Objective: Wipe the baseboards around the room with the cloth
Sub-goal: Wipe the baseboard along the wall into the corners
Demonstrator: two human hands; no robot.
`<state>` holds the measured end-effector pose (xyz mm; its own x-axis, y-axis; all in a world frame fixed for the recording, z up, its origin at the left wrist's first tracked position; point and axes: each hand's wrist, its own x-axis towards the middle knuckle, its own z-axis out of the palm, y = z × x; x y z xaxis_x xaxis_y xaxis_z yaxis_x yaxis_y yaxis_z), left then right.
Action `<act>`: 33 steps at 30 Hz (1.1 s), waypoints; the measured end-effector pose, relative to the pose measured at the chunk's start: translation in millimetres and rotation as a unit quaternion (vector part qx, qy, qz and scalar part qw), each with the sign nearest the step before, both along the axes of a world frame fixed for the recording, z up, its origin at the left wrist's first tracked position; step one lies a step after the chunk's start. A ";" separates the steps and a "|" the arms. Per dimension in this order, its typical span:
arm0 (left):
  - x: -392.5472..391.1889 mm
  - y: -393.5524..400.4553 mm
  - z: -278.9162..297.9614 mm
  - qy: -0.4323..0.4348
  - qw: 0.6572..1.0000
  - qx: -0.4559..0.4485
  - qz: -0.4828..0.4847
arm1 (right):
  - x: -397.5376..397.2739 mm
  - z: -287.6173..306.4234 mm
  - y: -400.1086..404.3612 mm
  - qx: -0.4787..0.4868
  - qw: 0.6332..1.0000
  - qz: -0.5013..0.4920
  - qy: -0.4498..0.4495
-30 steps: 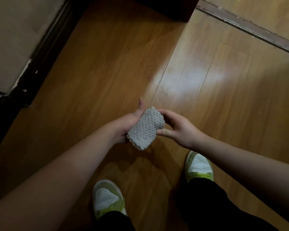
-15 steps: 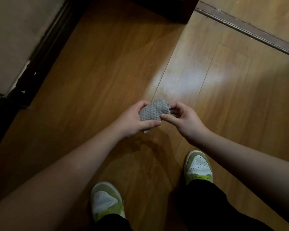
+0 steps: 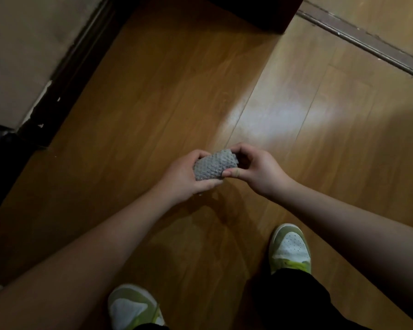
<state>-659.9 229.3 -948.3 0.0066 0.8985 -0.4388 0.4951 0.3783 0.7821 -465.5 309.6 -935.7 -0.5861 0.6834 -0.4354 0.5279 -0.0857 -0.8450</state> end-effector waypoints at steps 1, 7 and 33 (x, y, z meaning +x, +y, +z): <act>-4.3 -0.8 -0.1 -0.002 1.000 -0.004 0.014 | -6.3 -1.3 4.5 -0.006 1.000 0.004 0.001; -42.8 -8.4 4.7 -0.039 0.987 -0.020 0.152 | -61.1 -13.9 21.7 0.006 0.999 0.048 -0.001; -148.8 -34.6 -65.3 0.106 0.875 -0.034 0.471 | -187.3 -137.9 65.0 0.414 0.792 0.411 -0.177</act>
<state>-808.8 194.7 -1013.6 -0.8105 0.4334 -0.3942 0.0695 0.7392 0.6698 -652.9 374.6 -1073.7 -0.9233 0.2702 -0.2729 0.3330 0.9173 -0.2182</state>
